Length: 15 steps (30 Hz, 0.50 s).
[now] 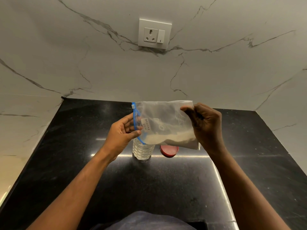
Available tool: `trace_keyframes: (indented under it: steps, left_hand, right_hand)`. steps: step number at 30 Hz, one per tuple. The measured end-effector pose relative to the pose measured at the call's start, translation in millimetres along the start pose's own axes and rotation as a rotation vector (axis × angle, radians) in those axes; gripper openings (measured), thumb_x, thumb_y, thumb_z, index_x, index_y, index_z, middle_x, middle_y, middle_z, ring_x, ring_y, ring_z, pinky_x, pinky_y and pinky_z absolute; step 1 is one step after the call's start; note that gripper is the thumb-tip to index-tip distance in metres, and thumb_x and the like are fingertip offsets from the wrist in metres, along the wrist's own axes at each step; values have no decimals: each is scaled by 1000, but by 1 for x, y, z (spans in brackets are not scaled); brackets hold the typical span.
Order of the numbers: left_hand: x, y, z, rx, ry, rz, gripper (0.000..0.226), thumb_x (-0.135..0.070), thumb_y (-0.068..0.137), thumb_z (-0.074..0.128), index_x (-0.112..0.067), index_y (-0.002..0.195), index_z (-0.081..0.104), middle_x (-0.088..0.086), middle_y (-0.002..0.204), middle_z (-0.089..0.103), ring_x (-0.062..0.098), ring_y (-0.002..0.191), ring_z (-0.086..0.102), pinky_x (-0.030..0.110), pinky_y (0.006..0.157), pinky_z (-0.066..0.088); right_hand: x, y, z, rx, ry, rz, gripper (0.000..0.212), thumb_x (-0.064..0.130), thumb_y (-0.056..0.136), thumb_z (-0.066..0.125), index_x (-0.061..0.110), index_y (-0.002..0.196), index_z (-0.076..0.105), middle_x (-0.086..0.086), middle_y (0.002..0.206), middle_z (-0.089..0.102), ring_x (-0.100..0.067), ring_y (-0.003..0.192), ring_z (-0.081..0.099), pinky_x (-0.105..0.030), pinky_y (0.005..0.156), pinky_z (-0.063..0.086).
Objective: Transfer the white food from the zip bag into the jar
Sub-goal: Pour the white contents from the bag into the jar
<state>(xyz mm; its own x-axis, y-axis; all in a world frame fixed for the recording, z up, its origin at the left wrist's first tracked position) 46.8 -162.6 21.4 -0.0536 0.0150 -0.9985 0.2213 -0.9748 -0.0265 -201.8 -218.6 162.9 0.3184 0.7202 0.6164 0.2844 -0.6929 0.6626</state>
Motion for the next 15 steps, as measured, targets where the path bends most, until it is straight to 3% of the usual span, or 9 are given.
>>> trace_keyframes:
  steps: [5,10,12,15]
  left_hand:
    - [1,0,-1,-4,2,-6,67,10,90,69,-15,149,51,0,125,75,14,115,74,31,92,63]
    - [1,0,0,-3,-3,-6,70,9,90,70,-15,152,49,-1,128,73,13,115,74,30,92,63]
    - [0,0,0,-4,-8,-4,70,9,90,70,-15,152,49,-2,128,73,13,114,74,30,92,63]
    - [0,0,-1,-11,-17,3,69,8,89,71,-15,151,51,-1,126,75,14,115,74,31,94,62]
  right_hand:
    - [1,0,1,11,1,8,14,32,96,66,22,87,71,8,65,56,-9,57,48,-21,54,40]
    - [2,1,-1,0,0,-4,28,42,97,62,18,87,72,-2,64,58,-18,55,52,-28,51,42]
    - [1,1,-4,-20,2,7,26,40,96,64,19,81,69,3,60,53,-10,54,47,-23,51,38]
    - [2,1,-4,-22,-5,20,26,38,95,65,22,74,63,-3,58,50,-19,51,43,-27,49,36]
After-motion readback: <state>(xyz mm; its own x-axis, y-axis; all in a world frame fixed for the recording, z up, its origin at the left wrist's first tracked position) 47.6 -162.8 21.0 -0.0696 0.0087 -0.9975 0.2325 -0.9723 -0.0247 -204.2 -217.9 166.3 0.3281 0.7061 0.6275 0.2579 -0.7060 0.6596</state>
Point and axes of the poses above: each hand's wrist, its own y-axis towards the middle knuckle, its own z-axis out of the palm, x = y × z, the point moved 9 cm from there along y, towards the middle knuckle
